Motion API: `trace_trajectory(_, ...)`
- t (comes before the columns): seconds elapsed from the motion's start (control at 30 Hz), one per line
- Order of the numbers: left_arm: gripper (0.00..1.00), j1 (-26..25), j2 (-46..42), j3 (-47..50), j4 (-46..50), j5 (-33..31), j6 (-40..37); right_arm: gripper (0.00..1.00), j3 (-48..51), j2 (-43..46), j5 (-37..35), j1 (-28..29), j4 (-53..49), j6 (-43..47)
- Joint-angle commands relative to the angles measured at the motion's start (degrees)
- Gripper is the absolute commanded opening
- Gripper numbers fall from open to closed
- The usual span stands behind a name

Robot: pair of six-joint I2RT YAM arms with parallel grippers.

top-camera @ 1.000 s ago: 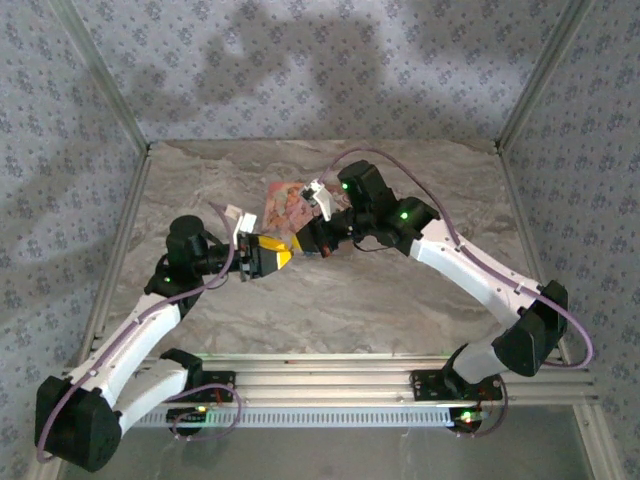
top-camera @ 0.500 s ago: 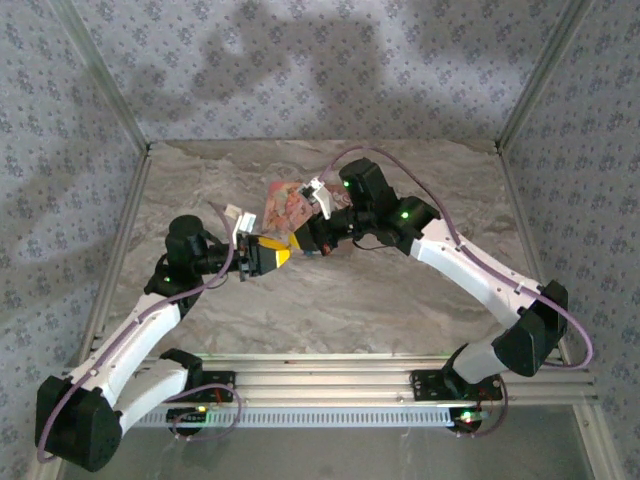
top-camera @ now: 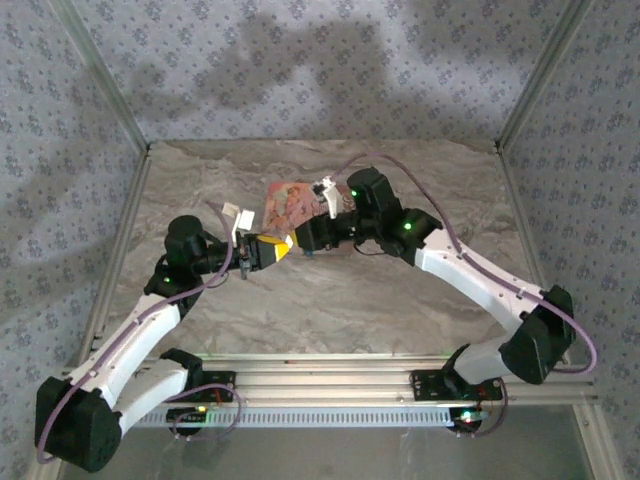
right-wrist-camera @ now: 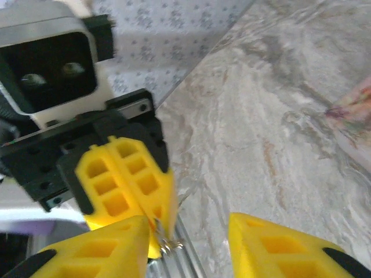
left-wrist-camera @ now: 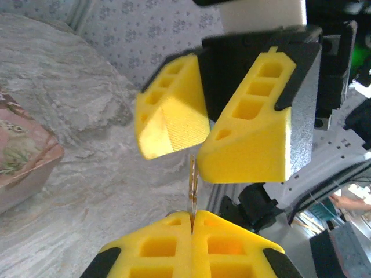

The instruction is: Unlock the padlock with the key

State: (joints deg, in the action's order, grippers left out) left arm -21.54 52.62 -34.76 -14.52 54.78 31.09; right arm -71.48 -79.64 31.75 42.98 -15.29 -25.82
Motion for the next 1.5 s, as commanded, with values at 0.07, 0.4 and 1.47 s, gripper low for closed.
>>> trace_trajectory(0.07, 0.0, -0.34, -1.56, 0.84, -1.6, -2.99, 1.03, 0.36, 4.58, 3.77, -6.96, 0.89, 8.71, -9.09)
trace_trajectory(0.4, 0.0, -0.34, -1.73, 0.79, -1.56, -3.01, 1.32, 0.36, 3.63, 1.56, -7.07, 2.97, 10.22, -9.27)
trace_trajectory(1.47, 0.0, -0.34, -1.29, 0.88, -2.74, -2.87, 2.43, 0.0, 6.16, 1.12, -3.76, 2.87, 13.79, -10.65)
